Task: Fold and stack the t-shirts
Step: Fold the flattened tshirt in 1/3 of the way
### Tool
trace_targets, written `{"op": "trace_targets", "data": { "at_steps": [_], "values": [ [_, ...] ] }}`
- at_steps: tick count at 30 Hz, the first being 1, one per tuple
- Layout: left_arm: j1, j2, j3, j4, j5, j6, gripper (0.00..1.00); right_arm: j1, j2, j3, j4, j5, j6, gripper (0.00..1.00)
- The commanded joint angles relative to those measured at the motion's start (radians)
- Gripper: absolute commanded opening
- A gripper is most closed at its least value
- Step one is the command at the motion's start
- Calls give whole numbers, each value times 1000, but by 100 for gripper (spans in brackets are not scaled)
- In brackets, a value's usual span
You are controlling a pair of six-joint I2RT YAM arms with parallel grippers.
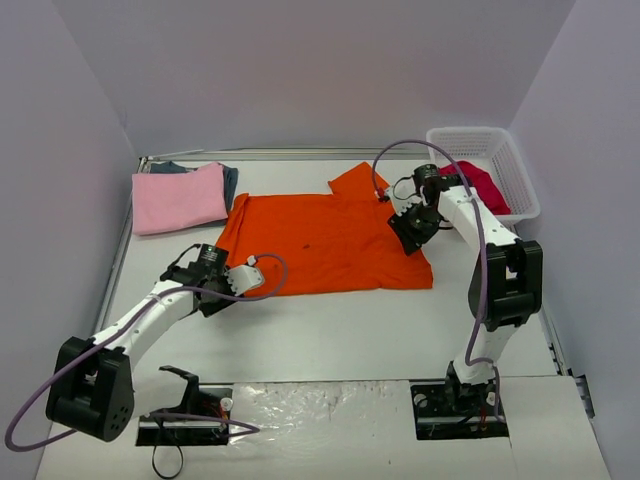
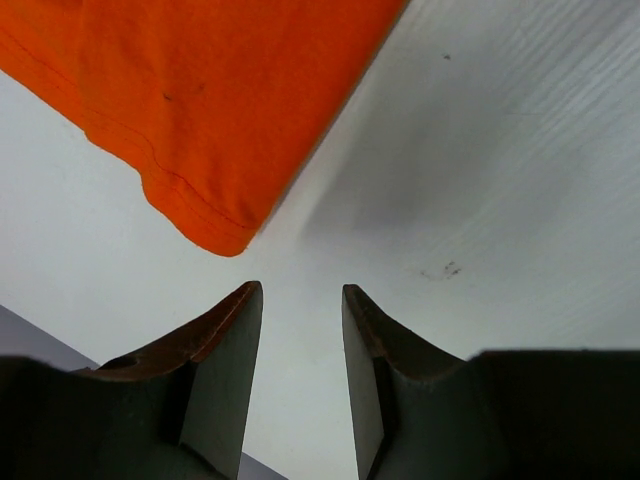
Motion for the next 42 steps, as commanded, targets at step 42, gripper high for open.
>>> {"op": "trace_targets", "data": {
  "at_steps": [42],
  "values": [
    [-5,176,-38,330,-136,18,2,-158,40,-268,-14,37,-88,43]
  ]
}}
